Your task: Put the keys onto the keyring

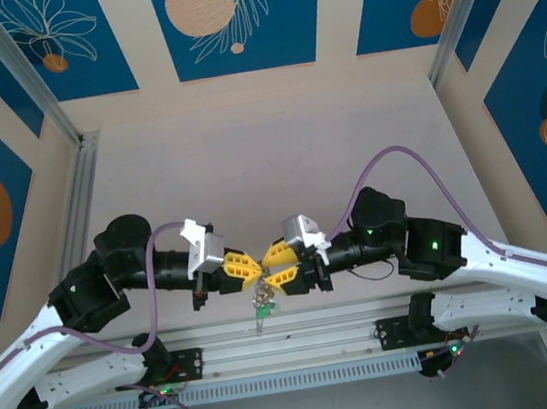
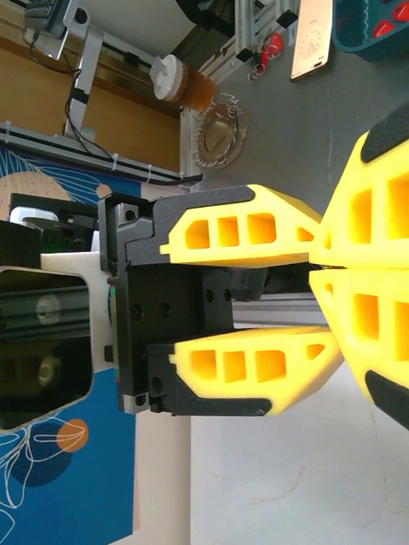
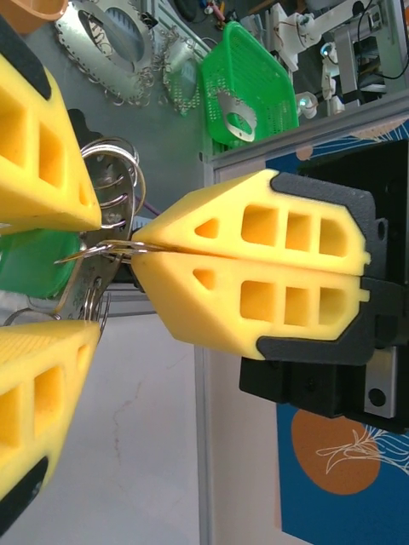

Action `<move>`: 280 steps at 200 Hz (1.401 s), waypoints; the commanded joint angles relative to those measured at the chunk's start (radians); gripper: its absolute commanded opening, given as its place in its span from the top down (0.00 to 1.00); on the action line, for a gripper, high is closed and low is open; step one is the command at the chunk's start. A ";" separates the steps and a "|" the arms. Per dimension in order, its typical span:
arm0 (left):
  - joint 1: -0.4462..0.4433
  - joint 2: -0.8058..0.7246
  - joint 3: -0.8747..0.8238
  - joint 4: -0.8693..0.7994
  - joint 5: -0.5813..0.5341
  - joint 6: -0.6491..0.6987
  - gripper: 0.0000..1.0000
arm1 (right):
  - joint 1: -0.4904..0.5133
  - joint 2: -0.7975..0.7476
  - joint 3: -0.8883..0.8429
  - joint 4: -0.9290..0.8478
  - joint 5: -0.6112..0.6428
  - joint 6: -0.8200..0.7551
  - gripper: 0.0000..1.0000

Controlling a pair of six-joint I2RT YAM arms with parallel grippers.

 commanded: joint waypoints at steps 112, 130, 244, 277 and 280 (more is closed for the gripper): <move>-0.006 -0.014 -0.014 0.075 0.036 -0.029 1.00 | 0.022 0.009 0.020 0.069 -0.014 -0.005 0.75; -0.006 -0.018 -0.016 0.076 0.034 -0.030 1.00 | 0.022 0.024 0.024 0.074 -0.025 -0.004 0.78; -0.005 -0.030 0.015 -0.021 -0.045 0.007 0.93 | 0.020 0.047 0.094 -0.076 0.093 -0.023 1.00; -0.005 -0.022 0.112 -0.213 -0.167 0.089 0.46 | 0.021 0.089 0.189 -0.265 0.172 -0.053 1.00; -0.006 -0.019 0.123 -0.230 -0.174 0.097 0.43 | 0.023 0.091 0.197 -0.279 0.174 -0.057 1.00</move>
